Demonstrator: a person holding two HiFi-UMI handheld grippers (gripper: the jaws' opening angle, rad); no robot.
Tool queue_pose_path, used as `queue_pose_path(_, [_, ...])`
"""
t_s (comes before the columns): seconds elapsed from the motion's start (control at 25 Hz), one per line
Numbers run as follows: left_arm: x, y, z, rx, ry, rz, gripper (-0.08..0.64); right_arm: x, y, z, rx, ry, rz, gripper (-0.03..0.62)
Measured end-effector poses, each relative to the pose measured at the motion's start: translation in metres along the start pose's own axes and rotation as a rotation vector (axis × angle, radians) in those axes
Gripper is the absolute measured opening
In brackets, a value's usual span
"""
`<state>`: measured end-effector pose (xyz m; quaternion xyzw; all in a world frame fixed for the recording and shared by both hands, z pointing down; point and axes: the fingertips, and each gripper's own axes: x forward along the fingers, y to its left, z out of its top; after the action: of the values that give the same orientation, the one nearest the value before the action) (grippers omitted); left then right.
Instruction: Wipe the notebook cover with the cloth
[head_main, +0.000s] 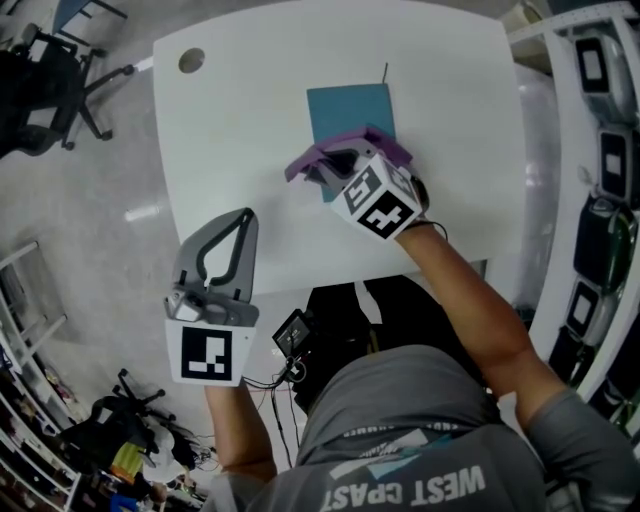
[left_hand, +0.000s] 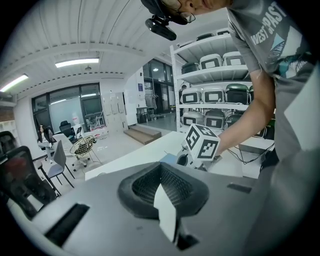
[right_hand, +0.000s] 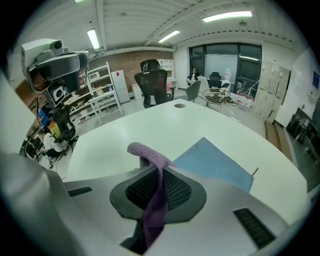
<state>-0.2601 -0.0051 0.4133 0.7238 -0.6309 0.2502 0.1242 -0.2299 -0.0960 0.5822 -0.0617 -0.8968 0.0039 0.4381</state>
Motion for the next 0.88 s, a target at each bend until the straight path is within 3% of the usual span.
queue_pose_path(0.52, [0.036,-0.020,0.029,0.071,-0.025,-0.101,0.003,-0.062,-0.086,-0.081,0.215,0.038,-0.197,0.051])
queue_pose_path(0.88, [0.033,-0.020,0.020,0.050,-0.009,-0.079,0.003,-0.038,-0.073,-0.052,0.159,0.016,-0.137,0.051])
